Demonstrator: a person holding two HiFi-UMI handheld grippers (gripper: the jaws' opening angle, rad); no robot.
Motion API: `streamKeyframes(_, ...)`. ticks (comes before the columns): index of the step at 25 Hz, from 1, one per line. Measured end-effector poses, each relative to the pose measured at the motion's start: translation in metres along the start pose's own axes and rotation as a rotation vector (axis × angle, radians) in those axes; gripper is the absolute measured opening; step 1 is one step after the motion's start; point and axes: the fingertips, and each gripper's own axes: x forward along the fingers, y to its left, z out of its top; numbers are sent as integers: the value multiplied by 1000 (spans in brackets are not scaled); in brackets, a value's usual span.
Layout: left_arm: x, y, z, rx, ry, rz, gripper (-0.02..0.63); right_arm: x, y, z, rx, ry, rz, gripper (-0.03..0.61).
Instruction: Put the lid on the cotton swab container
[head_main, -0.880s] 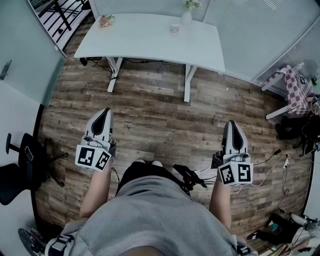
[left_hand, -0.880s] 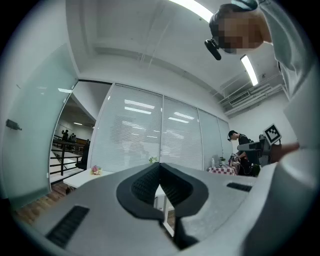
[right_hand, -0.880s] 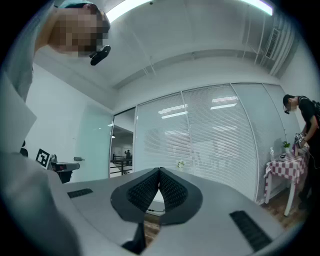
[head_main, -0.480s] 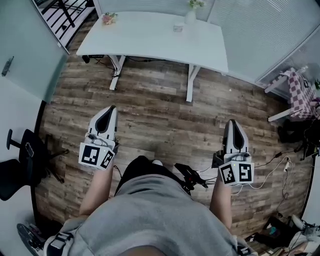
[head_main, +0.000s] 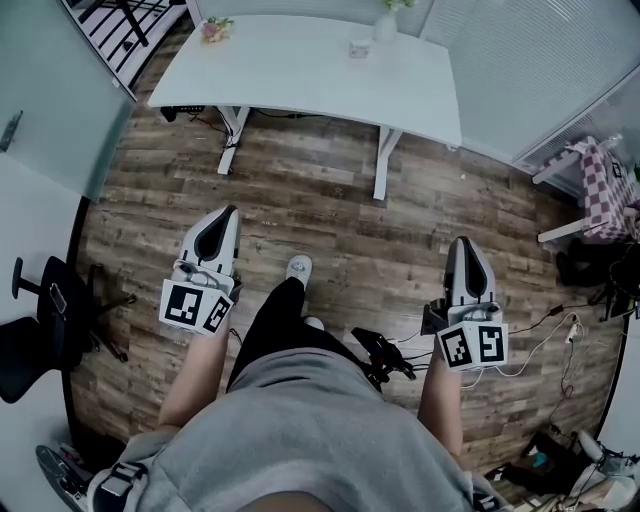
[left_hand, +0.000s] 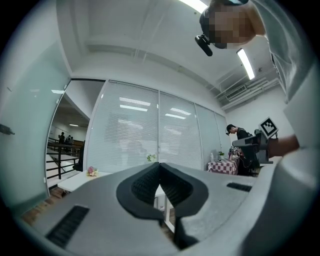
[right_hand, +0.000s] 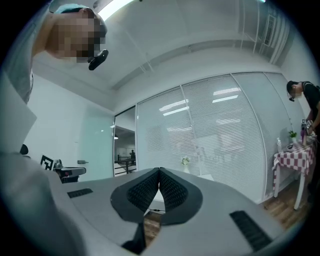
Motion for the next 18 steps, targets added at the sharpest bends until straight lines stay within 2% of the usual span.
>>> streamKeyframes(6, 38, 19, -4, 17, 7, -23, 6, 37, -7, -2, -1, 9, -7, 25)
streamKeyframes(18, 154, 95, -9, -8, -1, -48, 6, 156, -33, -7, -14, 34, -38, 25)
